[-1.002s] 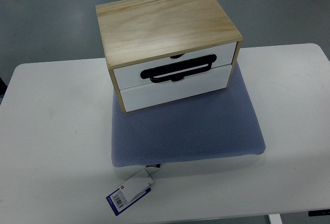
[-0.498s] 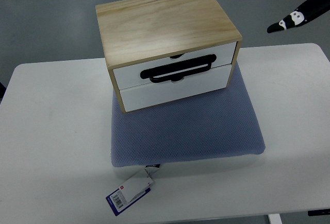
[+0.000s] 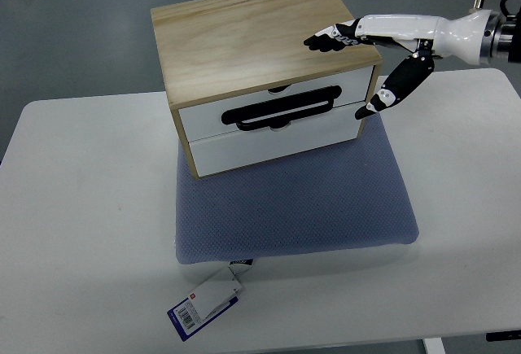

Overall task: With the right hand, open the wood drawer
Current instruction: 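Reach the right hand down toward the upper white drawer's black handle, then hook the right hand fingers into the upper drawer's black handle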

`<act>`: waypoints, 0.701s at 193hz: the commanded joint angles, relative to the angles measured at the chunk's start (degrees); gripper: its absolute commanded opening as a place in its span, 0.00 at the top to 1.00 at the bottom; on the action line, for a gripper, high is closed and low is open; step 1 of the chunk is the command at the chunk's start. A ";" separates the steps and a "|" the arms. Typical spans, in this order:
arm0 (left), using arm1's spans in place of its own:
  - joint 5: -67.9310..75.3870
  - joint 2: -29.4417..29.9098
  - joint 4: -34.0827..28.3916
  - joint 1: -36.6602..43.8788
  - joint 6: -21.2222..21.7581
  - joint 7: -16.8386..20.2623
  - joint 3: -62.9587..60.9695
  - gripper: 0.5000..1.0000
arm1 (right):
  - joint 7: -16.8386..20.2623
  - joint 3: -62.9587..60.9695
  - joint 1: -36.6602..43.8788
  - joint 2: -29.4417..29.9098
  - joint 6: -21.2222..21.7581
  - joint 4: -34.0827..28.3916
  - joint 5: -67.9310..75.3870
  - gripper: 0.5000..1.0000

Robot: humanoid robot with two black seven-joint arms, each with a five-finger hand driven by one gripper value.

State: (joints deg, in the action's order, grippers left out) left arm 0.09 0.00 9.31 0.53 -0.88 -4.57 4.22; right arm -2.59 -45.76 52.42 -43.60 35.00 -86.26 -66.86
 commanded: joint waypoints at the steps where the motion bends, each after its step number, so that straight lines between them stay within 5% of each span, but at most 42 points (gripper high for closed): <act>1: 0.00 0.00 0.00 -0.08 0.00 0.00 0.00 0.00 | 0.04 0.49 0.14 0.45 0.00 -0.05 -0.38 0.11; 135: 0.00 0.00 0.00 -0.09 0.00 0.00 0.00 0.00 | 2.50 6.65 -0.04 6.07 0.00 1.44 -3.02 0.11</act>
State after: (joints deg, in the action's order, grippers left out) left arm 0.09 0.00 9.32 0.53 -0.88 -4.57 4.22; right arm -0.09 -40.55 52.39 -37.64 35.00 -84.90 -69.73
